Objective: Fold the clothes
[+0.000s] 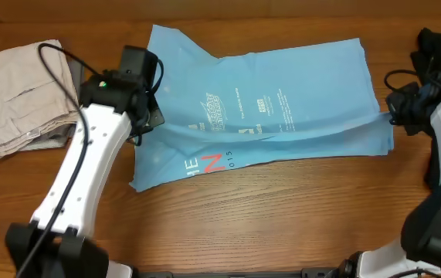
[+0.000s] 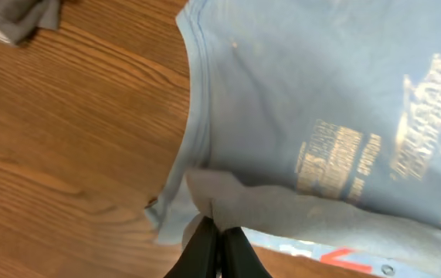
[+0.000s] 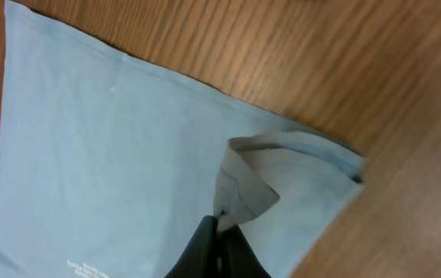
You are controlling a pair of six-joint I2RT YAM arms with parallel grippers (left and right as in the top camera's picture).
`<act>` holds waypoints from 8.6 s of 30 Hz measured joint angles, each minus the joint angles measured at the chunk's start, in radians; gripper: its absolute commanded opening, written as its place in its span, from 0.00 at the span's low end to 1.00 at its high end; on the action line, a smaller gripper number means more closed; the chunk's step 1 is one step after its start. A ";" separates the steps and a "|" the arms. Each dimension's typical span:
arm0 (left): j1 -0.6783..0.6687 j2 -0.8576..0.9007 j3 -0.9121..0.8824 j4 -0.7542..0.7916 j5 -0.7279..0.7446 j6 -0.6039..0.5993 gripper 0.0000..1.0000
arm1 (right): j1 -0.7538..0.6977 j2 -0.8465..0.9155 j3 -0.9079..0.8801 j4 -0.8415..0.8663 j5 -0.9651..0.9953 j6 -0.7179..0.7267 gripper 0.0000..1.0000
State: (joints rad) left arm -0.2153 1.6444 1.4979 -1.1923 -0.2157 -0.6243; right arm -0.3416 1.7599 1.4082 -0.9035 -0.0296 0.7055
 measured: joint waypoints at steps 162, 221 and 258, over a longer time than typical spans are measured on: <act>0.296 0.050 0.172 0.142 -0.103 0.074 1.00 | 1.088 0.058 0.107 0.239 -0.096 -0.747 0.35; 0.296 0.050 0.172 0.142 -0.103 0.074 1.00 | 1.135 0.386 0.083 0.328 -0.084 -0.632 0.43; 0.296 0.050 0.172 0.142 -0.104 0.074 1.00 | 1.133 0.387 0.164 0.356 0.080 -0.632 0.04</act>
State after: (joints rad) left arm 0.0803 1.6943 1.6699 -1.0500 -0.3195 -0.5507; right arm 0.7910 2.1468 1.5719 -0.5472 0.0505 0.0738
